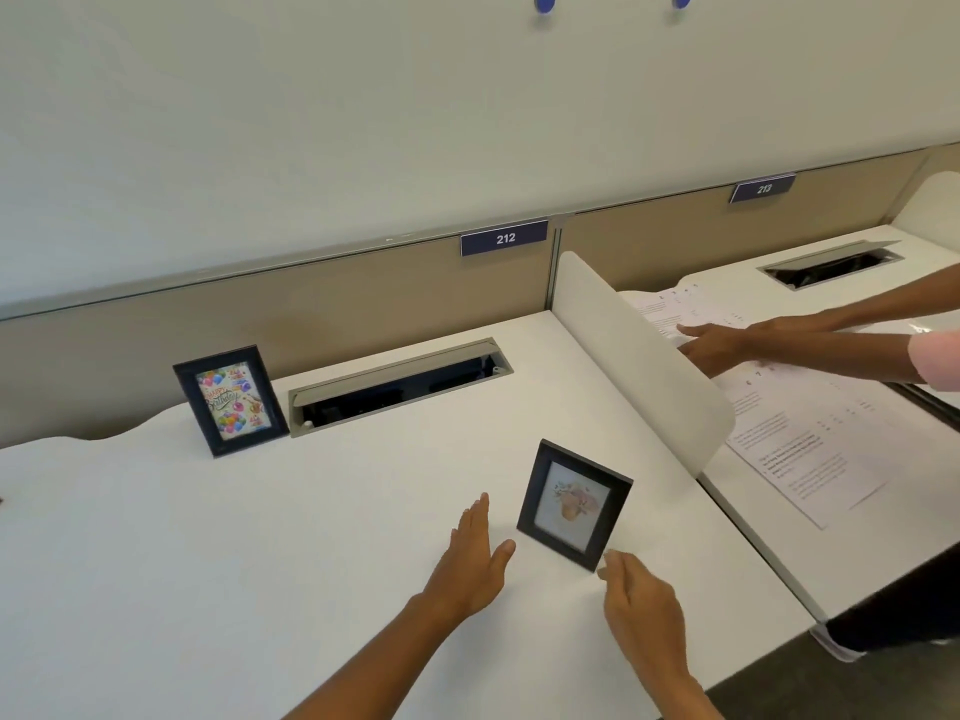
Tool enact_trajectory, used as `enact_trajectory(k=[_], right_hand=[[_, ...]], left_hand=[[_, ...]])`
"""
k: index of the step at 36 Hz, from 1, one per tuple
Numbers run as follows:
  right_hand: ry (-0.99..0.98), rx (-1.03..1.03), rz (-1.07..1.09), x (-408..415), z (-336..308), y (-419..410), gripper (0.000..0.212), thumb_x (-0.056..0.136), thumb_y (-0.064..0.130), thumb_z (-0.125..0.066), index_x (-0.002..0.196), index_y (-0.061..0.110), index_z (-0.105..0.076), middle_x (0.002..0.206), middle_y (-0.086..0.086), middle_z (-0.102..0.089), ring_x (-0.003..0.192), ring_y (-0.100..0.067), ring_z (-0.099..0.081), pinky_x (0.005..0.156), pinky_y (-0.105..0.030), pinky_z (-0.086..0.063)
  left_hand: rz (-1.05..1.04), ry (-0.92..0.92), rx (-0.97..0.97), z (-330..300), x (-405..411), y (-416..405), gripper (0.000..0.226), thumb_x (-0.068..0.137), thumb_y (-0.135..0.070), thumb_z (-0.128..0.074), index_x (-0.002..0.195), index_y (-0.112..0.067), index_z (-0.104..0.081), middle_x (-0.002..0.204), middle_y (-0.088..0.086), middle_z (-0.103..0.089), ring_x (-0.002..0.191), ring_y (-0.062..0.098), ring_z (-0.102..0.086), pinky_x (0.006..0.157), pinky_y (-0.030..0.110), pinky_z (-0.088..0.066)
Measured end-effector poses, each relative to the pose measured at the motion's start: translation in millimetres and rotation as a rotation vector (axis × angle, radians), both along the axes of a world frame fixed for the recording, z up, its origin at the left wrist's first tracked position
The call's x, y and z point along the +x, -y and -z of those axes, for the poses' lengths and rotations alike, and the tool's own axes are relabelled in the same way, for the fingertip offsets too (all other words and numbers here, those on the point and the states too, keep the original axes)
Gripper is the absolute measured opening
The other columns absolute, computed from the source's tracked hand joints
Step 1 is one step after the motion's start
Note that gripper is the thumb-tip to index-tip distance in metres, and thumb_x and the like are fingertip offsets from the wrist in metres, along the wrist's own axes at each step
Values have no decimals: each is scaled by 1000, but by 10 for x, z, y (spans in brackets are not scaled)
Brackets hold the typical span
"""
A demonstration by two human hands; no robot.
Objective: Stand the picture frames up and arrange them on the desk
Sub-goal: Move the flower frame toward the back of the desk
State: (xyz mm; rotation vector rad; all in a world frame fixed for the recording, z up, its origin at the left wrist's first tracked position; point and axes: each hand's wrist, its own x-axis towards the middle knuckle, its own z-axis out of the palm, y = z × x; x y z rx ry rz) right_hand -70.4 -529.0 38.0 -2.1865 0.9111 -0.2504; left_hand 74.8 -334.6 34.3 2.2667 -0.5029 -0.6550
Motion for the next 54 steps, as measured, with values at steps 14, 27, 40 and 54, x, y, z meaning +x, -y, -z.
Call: enact_trajectory(k=[14,27,40,54], right_hand=[[224,659,167,548,-252,344,51,113,61,-32,135,26,-61,121,-2,-72,114,-19,-68,95,-34,-45],[264,937,181,786,-326,372,75,91,86,-36,127,32,-75,132,-2,-78,129,-30,-66,126,-58,-35],[286,952,178,1048,-385,451,76,85,91,-50,108,28,-86,118,-3,-85,122,-27,-73,111,-46,-45],[342,908,172,2542,-637,953,45,100,70,-56,107,31,-77,97,8,-87,112,-23,-76,94,-40,-53]], left_hand=[[-30,-61,-126,-350,467,474,60,110,-21,-49,164,-24,-25,162,3,-45,145,23,-49,115,32,-43],[65,-45,-156,-455,661,663,55,108,-12,-51,157,-34,-40,146,-2,-60,128,15,-58,93,18,-53],[-27,-4,-194,-430,885,769,32,107,-6,-49,130,-17,-69,121,0,-74,111,21,-70,94,32,-60],[-115,42,-249,-791,2083,1083,36,106,-7,-54,139,-16,-67,122,6,-75,108,23,-71,89,33,-58]])
